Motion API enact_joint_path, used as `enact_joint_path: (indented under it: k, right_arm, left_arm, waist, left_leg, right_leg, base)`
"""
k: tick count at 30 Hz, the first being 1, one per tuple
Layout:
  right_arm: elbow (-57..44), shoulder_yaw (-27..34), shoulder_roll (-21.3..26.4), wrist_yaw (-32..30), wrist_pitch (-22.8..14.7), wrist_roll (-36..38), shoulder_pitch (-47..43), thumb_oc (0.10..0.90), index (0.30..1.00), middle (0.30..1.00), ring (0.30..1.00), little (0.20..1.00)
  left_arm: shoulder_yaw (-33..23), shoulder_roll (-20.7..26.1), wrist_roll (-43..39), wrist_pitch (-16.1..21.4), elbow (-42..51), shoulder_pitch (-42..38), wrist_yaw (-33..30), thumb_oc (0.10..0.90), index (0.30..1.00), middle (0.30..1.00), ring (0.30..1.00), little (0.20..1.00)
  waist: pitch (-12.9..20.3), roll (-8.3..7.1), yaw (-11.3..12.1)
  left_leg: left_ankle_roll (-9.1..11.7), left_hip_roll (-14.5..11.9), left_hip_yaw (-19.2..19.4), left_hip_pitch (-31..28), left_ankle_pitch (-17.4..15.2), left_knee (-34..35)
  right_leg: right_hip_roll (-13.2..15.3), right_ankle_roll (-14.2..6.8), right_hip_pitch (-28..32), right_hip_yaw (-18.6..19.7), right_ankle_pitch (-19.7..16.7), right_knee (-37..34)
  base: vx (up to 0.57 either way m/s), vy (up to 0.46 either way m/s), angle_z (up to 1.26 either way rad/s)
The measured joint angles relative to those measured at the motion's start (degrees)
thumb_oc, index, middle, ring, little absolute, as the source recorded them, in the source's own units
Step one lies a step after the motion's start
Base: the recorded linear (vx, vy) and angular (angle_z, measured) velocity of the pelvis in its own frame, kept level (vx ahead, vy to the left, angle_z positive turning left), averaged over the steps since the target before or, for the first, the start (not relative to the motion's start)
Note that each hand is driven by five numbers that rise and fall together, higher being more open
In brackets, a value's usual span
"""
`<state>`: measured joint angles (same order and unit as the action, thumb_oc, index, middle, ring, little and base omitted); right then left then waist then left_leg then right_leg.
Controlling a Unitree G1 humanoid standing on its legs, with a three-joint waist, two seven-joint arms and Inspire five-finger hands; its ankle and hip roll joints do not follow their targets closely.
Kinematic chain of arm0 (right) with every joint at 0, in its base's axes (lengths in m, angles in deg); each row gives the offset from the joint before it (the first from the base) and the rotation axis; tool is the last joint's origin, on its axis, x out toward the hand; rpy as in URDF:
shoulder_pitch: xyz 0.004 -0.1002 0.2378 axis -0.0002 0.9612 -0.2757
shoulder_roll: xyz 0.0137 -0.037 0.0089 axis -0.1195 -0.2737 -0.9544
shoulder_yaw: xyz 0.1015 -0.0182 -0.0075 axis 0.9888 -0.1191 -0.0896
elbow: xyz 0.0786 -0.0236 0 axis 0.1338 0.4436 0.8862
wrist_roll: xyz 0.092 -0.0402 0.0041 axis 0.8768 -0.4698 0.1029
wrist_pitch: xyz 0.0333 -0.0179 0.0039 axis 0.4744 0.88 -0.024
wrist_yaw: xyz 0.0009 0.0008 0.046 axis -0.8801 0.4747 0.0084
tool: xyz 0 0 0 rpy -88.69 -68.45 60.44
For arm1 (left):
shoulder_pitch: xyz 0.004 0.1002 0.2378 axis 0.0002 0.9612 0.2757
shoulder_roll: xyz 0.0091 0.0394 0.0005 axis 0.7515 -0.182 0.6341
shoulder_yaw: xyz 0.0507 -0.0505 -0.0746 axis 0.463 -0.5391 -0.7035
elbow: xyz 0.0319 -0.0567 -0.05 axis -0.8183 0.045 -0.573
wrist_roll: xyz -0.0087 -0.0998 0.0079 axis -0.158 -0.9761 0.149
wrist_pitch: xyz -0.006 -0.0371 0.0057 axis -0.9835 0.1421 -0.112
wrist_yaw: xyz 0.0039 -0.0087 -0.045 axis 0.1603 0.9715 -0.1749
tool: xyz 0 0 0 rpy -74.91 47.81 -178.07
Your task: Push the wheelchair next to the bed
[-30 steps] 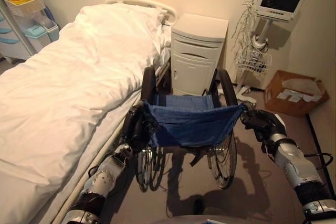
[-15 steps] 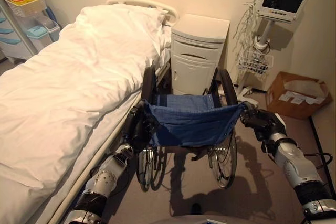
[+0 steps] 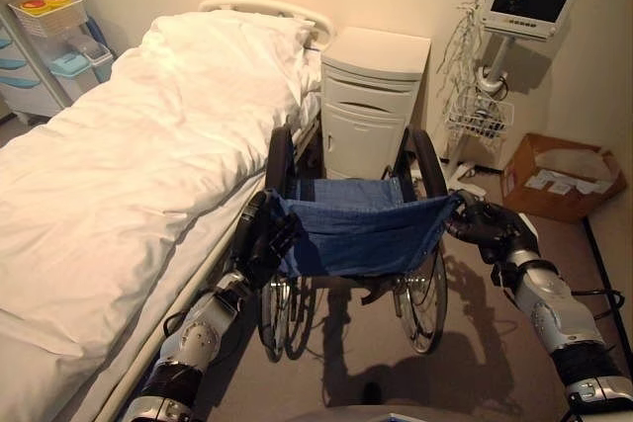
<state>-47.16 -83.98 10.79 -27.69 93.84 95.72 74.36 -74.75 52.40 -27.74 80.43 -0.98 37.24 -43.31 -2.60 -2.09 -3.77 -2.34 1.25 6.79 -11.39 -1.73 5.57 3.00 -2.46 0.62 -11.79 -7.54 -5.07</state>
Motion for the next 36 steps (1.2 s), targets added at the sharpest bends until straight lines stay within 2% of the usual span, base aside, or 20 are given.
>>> enact_joint_path:
  k: [4, 8, 13, 24, 28, 34, 35, 36]
  right_arm:
    - [-1.7, 0.4, 0.8, -0.1, 0.3, -1.9, -0.1, 0.8, 0.9, 0.9, 0.9, 0.9]
    - [-3.1, 1.2, 1.3, -0.1, 1.3, -1.9, 0.2, 0.8, 0.9, 0.9, 0.9, 0.9]
    - [-4.1, 2.2, 1.4, 0.0, 2.0, -1.9, 0.8, 0.8, 0.9, 0.9, 0.9, 0.9]
    - [-7.0, 4.2, 4.3, 3.1, 5.5, -1.6, 1.4, 0.8, 0.9, 0.9, 0.9, 0.9]
    - [-7.2, 4.4, 6.8, 5.2, 6.2, 2.6, 1.4, 0.8, 0.9, 0.9, 0.9, 0.9]
    - [-7.2, 4.4, 6.8, 5.2, 6.2, 2.6, 1.4, 0.8, 0.9, 0.9, 0.9, 0.9]
    - [-6.8, 8.1, 8.0, 5.9, 7.3, 10.1, 1.2, 0.8, 0.9, 0.9, 0.9, 0.9]
    - [-6.7, 9.9, 8.0, 5.9, 7.3, 10.4, 1.1, 0.8, 0.9, 0.9, 0.9, 0.9]
  left_arm:
    - [0.1, 0.5, 8.7, 0.0, 1.7, -0.2, -3.4, 0.8, 0.9, 0.9, 0.9, 0.9]
    - [0.1, 1.0, 12.0, -1.6, 3.7, -0.2, -4.7, 0.8, 0.9, 0.9, 0.9, 0.9]
    - [-0.2, 1.2, 12.0, -4.1, 6.7, 0.4, -6.6, 0.8, 0.9, 0.9, 0.9, 0.9]
    - [-1.1, 1.2, 13.7, -4.2, 9.9, 2.0, -6.7, 0.8, 0.9, 0.9, 0.9, 0.9]
    - [-1.3, 1.2, 13.7, -3.8, 10.4, 2.0, -6.7, 0.8, 0.9, 0.9, 0.9, 0.9]
    - [-1.3, 1.2, 13.7, -3.8, 10.4, 2.0, -6.7, 0.8, 0.9, 0.9, 0.9, 0.9]
    - [-1.7, 1.0, 18.1, 1.0, 9.5, 2.3, -9.0, 0.8, 0.9, 0.9, 0.9, 0.9]
    - [-1.7, 0.9, 18.3, 1.6, 9.5, 2.3, -9.0, 0.8, 0.9, 0.9, 0.9, 0.9]
  waist:
    - [-0.2, 0.85, -0.1]
    - [-0.5, 1.34, 0.0]
    - [-0.7, 1.3, 0.1]
    - [-1.6, 1.4, 0.2]
    - [-2.4, 1.39, 0.4]
    - [-2.4, 1.39, 0.4]
    - [-3.1, 1.16, 0.8]
    - [-3.3, 0.87, 0.9]
  left_leg:
    - [0.0, -0.1, 0.1, 0.0, 0.0, 0.0]
    - [0.0, -0.1, 0.0, 0.1, 0.0, 0.0]
    - [-0.3, -0.1, 0.0, 0.2, -0.2, 0.0]
    - [-0.3, -0.1, 0.1, 0.4, -0.2, 0.0]
    - [-0.3, -0.2, 0.0, 0.4, -0.3, 0.0]
    - [-0.3, -0.2, 0.0, 0.4, -0.3, 0.0]
    - [-0.3, -0.4, 0.0, 0.4, -0.3, 0.0]
    - [-0.2, -0.5, 0.0, 0.4, -0.3, 0.0]
  right_leg:
    - [0.0, -0.1, 0.0, 0.0, -0.1, 0.0]
    - [0.0, -0.1, 0.0, 0.0, -0.1, 0.0]
    - [0.1, -0.1, -0.1, -0.1, -0.1, 0.0]
    - [0.0, -0.1, -0.4, -0.2, 0.0, 0.0]
    - [0.0, -0.1, -0.3, -0.2, 0.0, 0.0]
    - [0.0, -0.1, -0.3, -0.2, 0.0, 0.0]
    - [-0.1, -0.1, -0.3, -0.3, 0.0, 0.0]
    - [-0.2, 0.0, -0.3, -0.3, 0.0, 0.0]
  base:
    - [0.0, 0.003, -0.01]
    - [0.0, 0.0, 0.0]
    - [0.0, 0.0, 0.0]
    - [0.0, 0.0, 0.0]
    - [0.0, 0.0, 0.0]
    - [0.0, 0.0, 0.0]
    - [0.0, 0.0, 0.0]
    - [0.0, 0.0, 0.0]
